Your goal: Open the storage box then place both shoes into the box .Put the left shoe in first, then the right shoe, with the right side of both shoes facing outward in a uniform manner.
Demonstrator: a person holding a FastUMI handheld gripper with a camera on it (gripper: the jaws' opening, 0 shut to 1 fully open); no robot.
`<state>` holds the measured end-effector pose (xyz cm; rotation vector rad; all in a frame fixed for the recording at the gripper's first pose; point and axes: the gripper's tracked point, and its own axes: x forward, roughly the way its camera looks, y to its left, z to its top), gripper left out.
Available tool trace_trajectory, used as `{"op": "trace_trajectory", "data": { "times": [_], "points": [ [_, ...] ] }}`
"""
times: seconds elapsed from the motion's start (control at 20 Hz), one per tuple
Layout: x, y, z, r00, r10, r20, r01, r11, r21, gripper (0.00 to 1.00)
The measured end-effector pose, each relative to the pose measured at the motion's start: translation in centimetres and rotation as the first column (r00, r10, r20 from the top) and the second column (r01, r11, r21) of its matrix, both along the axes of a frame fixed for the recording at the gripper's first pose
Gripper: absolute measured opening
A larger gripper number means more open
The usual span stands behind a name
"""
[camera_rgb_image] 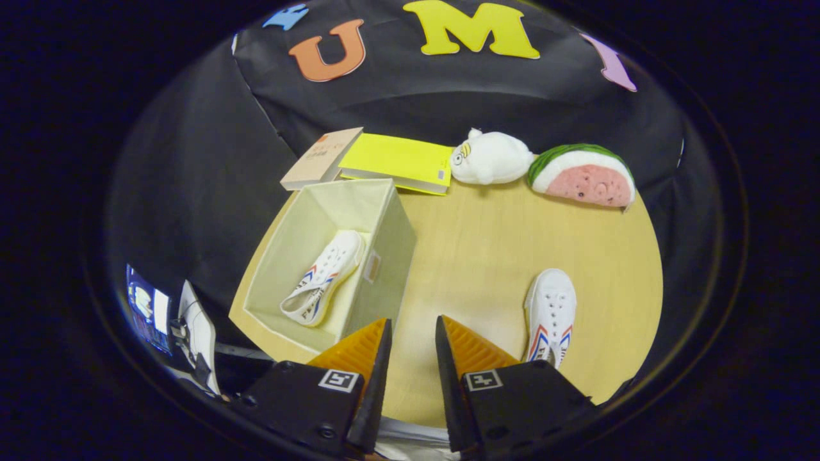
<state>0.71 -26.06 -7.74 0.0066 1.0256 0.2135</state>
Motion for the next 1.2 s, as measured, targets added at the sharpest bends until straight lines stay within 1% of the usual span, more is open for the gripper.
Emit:
{"op": "trace_trajectory", "data": {
  "times": [0.05, 0.15, 0.3, 0.35, 0.4, 0.45, 0.5, 0.55, 0.6, 0.7, 0.85, 1.0, 1.2],
  "points": [
    [-0.1, -1.6, -0.2, 1.000, -0.025, -0.004, 0.025, 0.999, -0.039, 0.47],
    [-0.8, -4.1, -0.8, 0.998, -0.064, -0.030, 0.061, 0.993, -0.100, 0.52],
    [-1.7, -7.8, -2.3, 0.991, -0.118, -0.069, 0.105, 0.980, -0.166, 0.68],
    [-1.9, -9.3, -2.9, 0.986, -0.146, -0.080, 0.129, 0.975, -0.181, 0.68],
    [-2.1, -10.0, -3.3, 0.984, -0.159, -0.083, 0.142, 0.974, -0.179, 0.68],
    [-1.9, -10.3, -3.6, 0.985, -0.151, -0.080, 0.138, 0.979, -0.147, 0.69],
    [-1.7, -10.6, -4.1, 0.986, -0.149, -0.071, 0.139, 0.983, -0.119, 0.77],
    [-1.5, -11.5, -4.6, 0.986, -0.158, -0.060, 0.151, 0.983, -0.109, 0.79],
    [-1.4, -12.6, -5.2, 0.983, -0.175, -0.056, 0.168, 0.979, -0.112, 0.80],
    [-2.3, -15.2, -6.9, 0.972, -0.217, -0.085, 0.203, 0.967, -0.152, 0.83],
    [-2.9, -17.5, -9.3, 0.959, -0.239, -0.151, 0.212, 0.962, -0.174, 0.82],
    [-3.6, -18.9, -11.0, 0.947, -0.243, -0.211, 0.201, 0.959, -0.201, 0.82],
    [-3.3, -20.0, -12.5, 0.932, -0.261, -0.253, 0.210, 0.955, -0.210, 0.82]
  ]
}}
